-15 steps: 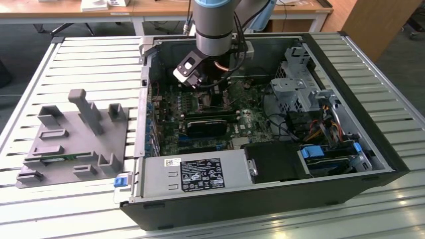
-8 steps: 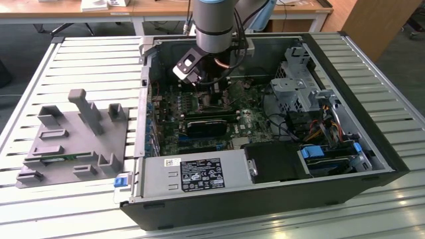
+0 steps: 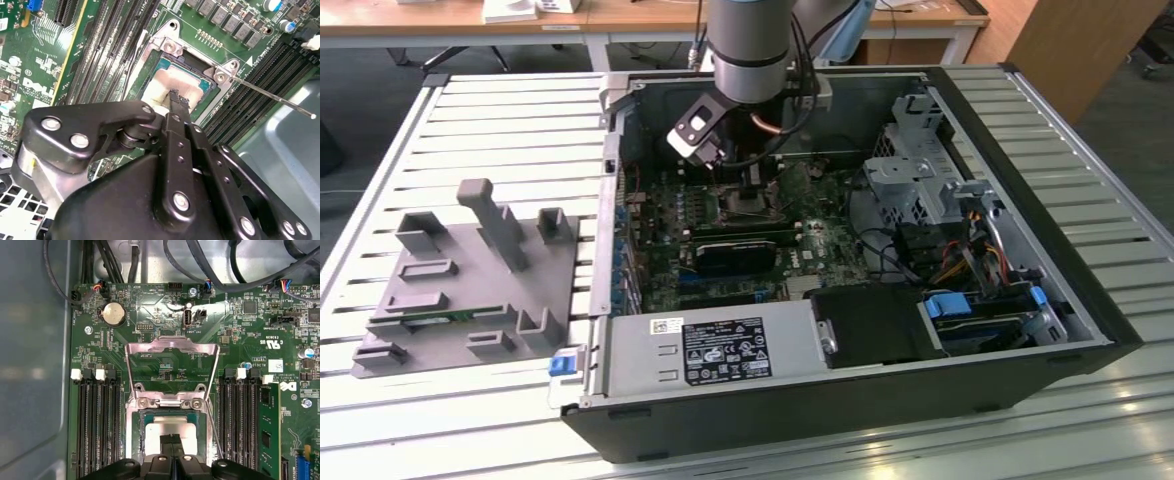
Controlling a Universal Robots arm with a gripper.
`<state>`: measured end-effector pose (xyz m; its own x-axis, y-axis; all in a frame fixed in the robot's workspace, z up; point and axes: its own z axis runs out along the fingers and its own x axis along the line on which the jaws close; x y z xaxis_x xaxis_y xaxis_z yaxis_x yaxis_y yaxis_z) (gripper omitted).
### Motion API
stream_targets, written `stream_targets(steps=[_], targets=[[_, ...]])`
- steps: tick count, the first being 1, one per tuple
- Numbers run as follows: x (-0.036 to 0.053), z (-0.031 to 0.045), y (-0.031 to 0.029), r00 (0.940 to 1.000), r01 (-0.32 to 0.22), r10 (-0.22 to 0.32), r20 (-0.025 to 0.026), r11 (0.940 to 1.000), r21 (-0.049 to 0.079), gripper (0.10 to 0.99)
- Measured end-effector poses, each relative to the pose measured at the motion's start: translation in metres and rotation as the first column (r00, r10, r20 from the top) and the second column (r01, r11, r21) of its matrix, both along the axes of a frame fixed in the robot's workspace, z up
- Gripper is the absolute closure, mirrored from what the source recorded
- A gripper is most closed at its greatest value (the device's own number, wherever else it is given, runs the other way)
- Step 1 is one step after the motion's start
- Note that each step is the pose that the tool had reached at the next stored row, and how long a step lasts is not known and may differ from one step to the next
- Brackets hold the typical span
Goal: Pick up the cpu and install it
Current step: 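Place the cpu into insertion slot, then close the cpu cover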
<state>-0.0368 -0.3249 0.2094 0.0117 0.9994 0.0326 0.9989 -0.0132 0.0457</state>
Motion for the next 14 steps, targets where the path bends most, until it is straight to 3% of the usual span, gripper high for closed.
stream_targets(steps=[14], targets=[[0.0,0.0137,0.0,1.0,0.0,0.0,0.0,1.0,0.0,0.98]])
